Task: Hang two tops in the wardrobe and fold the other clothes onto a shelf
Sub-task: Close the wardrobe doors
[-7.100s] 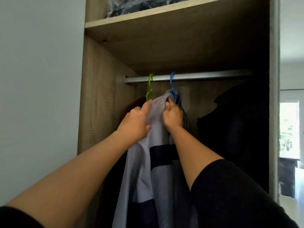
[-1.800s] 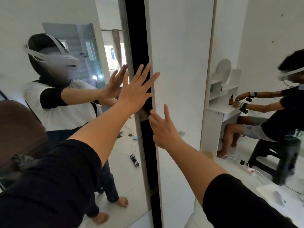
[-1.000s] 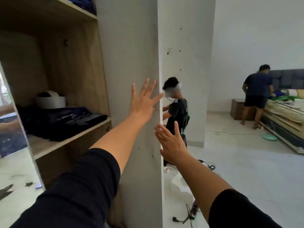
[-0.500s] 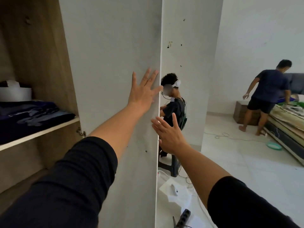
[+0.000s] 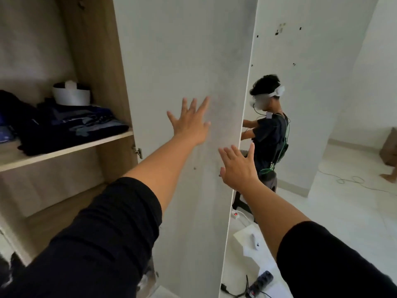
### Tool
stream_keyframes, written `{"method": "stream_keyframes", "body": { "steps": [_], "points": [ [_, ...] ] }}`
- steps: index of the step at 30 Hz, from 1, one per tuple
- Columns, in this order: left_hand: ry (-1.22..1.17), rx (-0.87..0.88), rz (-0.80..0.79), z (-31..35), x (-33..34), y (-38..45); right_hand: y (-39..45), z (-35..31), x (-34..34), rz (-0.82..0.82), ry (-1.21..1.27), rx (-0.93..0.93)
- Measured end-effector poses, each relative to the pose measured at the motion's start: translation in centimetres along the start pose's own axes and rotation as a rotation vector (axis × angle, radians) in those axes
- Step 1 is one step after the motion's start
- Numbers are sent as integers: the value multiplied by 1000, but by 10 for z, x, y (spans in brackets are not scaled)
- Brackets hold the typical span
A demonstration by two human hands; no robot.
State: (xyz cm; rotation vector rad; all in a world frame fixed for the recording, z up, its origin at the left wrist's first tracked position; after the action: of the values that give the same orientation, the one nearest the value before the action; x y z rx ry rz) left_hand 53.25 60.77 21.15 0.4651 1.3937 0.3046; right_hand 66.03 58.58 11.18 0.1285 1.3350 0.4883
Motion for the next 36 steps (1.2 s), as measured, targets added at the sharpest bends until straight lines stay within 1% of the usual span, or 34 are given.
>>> {"method": "stream_keyframes", "body": {
  "steps": [1, 3, 8, 12, 15, 18, 21, 28, 34, 36],
  "points": [
    [-82, -84, -8, -21, 3, -10, 2, -6, 1, -4, 50, 20],
    [-168, -202, -7, -60, 7, -34, 6, -25, 3, -22, 143, 41],
    [-262, -415, 64, -142, 6, -111, 17, -95, -11, -38, 336, -23],
    [-228, -598, 107, -197, 1, -182, 13, -167, -33, -18, 416, -151],
    [-147, -747, 131, -237, -10, -235, 4, -221, -52, 22, 486, -261],
    [-65, -863, 148, -270, -27, -288, -11, -275, -64, 12, 562, -358],
    [1, -952, 161, -295, -47, -341, -36, -333, -72, 0, 610, -493],
    [211, -1212, 130, -337, -84, -465, -97, -451, -104, -52, 726, -781],
    [247, -1499, 167, -336, -104, -563, -152, -535, -134, -74, 789, -1082],
    [277, -1594, 206, -328, -112, -595, -176, -557, -149, -76, 794, -1196]
  ]
}}
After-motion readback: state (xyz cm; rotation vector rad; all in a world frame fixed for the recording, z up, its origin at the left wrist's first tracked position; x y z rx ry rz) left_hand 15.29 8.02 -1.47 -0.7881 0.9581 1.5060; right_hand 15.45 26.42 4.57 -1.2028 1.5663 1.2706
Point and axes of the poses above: each hand's wrist, its own y-axis towards the middle knuckle, its own x-axis out of the palm, z = x × y, the point moved 6 cm from there along y, towards the middle knuckle, and after that the axes turned 3 degrees about x, right-handed, at the moved point
